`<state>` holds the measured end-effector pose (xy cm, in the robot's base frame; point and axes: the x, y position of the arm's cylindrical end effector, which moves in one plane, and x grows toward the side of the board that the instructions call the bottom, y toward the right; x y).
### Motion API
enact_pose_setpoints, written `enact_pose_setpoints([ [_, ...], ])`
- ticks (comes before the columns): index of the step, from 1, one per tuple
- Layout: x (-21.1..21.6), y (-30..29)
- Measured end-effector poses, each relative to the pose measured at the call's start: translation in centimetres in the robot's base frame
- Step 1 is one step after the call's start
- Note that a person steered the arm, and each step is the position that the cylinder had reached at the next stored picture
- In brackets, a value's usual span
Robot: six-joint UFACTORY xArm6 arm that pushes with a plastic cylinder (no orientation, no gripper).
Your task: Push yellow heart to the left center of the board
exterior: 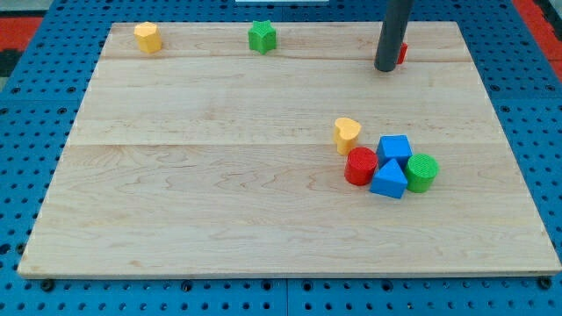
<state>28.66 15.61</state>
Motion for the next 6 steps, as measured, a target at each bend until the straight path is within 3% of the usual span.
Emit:
enact_pose_setpoints([
  [2,-4.2,0.3],
  [3,-1.4,0.4],
  [5,13.0,-1.2],
  [6,14.9,-6.0],
])
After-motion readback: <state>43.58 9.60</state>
